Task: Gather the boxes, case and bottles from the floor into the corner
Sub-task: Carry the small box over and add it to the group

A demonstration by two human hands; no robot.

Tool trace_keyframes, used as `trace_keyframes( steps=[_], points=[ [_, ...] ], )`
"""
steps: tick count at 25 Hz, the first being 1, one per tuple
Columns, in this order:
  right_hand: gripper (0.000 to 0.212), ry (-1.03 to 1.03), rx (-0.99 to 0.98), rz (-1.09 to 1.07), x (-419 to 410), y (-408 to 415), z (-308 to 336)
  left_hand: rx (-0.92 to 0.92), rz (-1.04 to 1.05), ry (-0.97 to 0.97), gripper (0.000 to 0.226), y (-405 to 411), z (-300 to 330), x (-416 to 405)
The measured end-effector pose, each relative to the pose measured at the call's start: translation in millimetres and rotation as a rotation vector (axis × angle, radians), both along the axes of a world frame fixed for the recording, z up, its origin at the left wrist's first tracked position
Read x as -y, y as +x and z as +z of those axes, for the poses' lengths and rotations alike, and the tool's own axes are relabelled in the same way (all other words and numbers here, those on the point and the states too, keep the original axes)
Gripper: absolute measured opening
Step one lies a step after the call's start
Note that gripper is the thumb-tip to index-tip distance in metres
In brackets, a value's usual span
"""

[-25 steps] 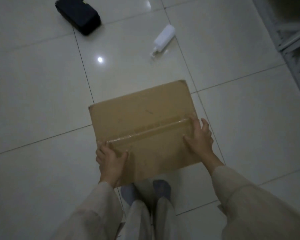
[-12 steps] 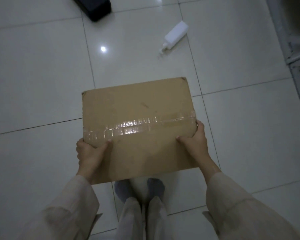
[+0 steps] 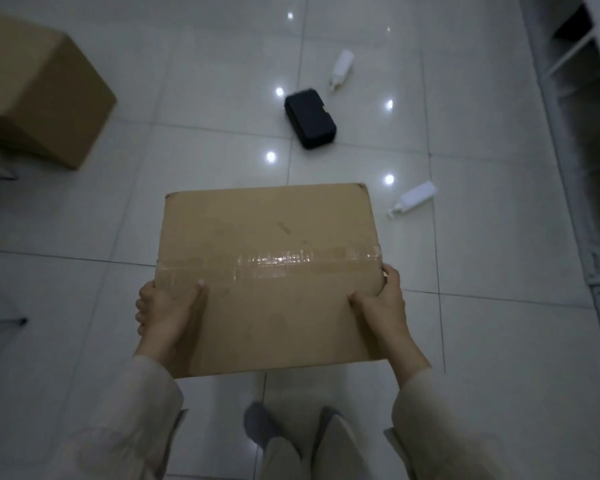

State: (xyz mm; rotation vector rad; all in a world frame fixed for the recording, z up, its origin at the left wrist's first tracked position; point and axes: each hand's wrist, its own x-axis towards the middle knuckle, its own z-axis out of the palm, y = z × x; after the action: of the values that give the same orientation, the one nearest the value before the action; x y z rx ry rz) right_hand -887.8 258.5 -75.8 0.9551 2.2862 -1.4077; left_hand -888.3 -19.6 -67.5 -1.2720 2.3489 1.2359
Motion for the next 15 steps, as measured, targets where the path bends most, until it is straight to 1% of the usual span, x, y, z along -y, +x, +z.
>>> trace_keyframes(
  steps=[5,8,11,15],
  points=[
    [0.068,-0.051,-0.131,0.119,79.6,-49.5,118.0,-0.116,0.067,-0.048,0.084,-12.6,126.7,81.2],
    [0.063,-0.104,-0.201,0.193,119.4,-90.4,172.0,-0.181,0.140,-0.072,0.082,-26.4,187.6,121.3],
    [0.060,-0.156,-0.271,0.253,156.5,-141.5,210.9,-0.279,0.234,-0.084,0.080,-54.8,226.8,150.8],
    [0.051,-0.202,-0.359,0.321,209.7,-228.3,246.9,-0.345,0.395,-0.076,0.081,-108.9,251.5,194.4]
  ],
)
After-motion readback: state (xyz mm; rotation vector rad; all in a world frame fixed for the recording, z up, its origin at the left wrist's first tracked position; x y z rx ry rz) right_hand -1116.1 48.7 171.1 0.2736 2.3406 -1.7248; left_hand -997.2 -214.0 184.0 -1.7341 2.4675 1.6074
